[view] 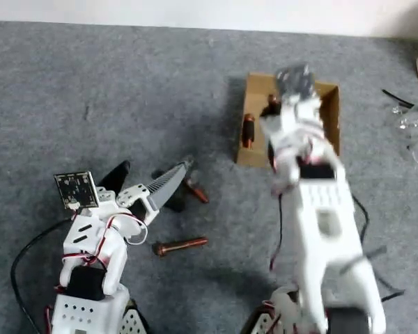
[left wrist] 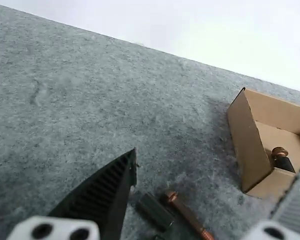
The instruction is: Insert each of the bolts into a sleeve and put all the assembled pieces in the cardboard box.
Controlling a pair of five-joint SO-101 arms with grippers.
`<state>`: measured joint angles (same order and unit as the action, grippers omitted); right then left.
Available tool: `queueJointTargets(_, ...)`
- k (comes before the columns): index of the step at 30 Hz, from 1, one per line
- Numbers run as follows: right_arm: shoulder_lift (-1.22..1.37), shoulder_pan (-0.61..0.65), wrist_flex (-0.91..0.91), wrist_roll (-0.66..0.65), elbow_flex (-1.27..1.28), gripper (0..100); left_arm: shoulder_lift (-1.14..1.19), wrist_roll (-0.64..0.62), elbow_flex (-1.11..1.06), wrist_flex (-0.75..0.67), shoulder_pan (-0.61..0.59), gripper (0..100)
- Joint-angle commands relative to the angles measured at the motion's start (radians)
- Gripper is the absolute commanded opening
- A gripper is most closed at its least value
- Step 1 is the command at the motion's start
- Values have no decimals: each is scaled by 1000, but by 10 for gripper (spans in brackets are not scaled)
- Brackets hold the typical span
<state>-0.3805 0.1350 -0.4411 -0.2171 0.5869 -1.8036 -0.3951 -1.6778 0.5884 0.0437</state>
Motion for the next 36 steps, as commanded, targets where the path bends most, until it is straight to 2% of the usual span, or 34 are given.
queueJointTargets(1, 197, -38, -104, 100, -291, 5, -13, 6, -18, 0, -15, 435)
queueJointTargets(8, 467, -36, -240, 127, -545, 5, -13, 6, -18, -2, -13, 435)
queueJointTargets(30, 693, -45, -234, 127, -530, 11, -13, 6, -18, -3, -12, 435)
queueJointTargets(32, 697, -48, -234, 158, -530, 36, -13, 6, -18, -3, -12, 435)
queueJointTargets(36, 697, -47, -239, 204, -524, 160, -13, 6, -18, -2, -12, 435)
